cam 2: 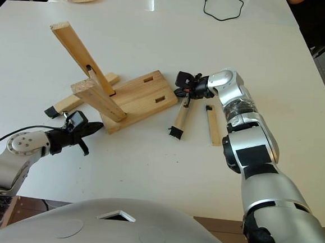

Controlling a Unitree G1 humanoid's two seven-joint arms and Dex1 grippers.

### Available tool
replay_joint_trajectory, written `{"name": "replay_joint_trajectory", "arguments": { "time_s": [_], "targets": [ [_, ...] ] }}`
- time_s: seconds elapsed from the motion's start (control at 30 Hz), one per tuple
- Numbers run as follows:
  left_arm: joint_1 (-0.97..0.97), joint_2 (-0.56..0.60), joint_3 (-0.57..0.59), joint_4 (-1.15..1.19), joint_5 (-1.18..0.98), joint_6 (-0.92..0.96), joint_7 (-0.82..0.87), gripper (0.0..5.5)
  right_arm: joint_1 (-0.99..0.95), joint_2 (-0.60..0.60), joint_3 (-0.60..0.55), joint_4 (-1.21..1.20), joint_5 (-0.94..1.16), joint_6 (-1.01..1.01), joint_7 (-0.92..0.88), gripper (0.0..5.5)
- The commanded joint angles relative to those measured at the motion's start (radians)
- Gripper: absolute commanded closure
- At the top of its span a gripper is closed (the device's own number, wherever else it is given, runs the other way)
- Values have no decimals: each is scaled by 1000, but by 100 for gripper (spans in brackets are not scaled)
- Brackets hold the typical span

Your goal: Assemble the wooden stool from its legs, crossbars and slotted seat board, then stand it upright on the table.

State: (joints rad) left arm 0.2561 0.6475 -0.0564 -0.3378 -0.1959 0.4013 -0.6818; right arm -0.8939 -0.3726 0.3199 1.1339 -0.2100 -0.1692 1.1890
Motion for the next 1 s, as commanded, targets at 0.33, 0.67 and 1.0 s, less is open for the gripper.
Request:
{"name": "replay_joint_trajectory", "arguments": {
  "time_s": [0.33,0.67,1.0],
  "targets": [
    [-225,-35,-23,245,92,-48,28,550,306,-94,20,-663,132,104,266,549],
    [-519,-121,-18,593,132,-193,45,550,451,-156,36,-1025,233,260,315,549],
    [-489,-82,60,565,157,-231,117,550,505,-264,17,-1163,268,228,301,549]
  ]
}}
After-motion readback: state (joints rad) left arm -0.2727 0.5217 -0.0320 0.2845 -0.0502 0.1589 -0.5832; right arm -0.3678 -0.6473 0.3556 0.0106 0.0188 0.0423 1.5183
